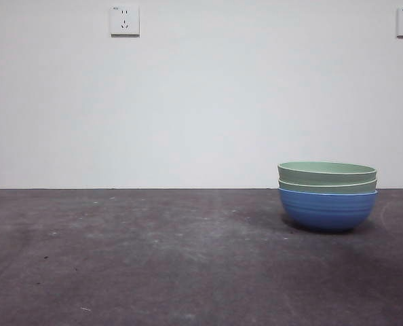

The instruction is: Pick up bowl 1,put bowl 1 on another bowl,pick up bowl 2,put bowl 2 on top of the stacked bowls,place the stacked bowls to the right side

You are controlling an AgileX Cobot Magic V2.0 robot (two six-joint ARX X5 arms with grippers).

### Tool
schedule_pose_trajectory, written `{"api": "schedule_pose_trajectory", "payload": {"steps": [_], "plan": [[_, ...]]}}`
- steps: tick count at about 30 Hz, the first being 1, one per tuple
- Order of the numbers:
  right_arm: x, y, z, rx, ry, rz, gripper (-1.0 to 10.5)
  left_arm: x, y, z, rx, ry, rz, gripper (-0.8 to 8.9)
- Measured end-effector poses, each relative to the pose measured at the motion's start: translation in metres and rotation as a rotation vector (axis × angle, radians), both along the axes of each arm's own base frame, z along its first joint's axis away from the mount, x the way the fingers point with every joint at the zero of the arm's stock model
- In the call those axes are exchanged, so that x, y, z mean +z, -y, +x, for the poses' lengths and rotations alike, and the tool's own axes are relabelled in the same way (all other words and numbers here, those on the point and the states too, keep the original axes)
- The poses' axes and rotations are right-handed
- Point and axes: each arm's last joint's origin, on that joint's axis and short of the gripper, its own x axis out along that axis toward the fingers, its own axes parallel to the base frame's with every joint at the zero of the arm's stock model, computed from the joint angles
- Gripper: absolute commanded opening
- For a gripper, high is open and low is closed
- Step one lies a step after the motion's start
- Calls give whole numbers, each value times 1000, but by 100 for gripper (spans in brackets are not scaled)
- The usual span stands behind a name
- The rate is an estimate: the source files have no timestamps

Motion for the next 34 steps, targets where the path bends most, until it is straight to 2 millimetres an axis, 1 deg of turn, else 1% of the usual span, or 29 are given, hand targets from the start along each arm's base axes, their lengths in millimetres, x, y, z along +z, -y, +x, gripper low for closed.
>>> {"api": "schedule_pose_trajectory", "payload": {"steps": [9, 19, 34], "plan": [[-11, 0, 1, -2, -39, 2, 5, 0, 0, 0, 0, 0, 0, -3], [-11, 0, 1, -6, -46, 42, 5, 0, 0, 0, 0, 0, 0, -3], [-11, 0, 1, -8, -47, 46, 5, 0, 0, 0, 0, 0, 0, -3]]}}
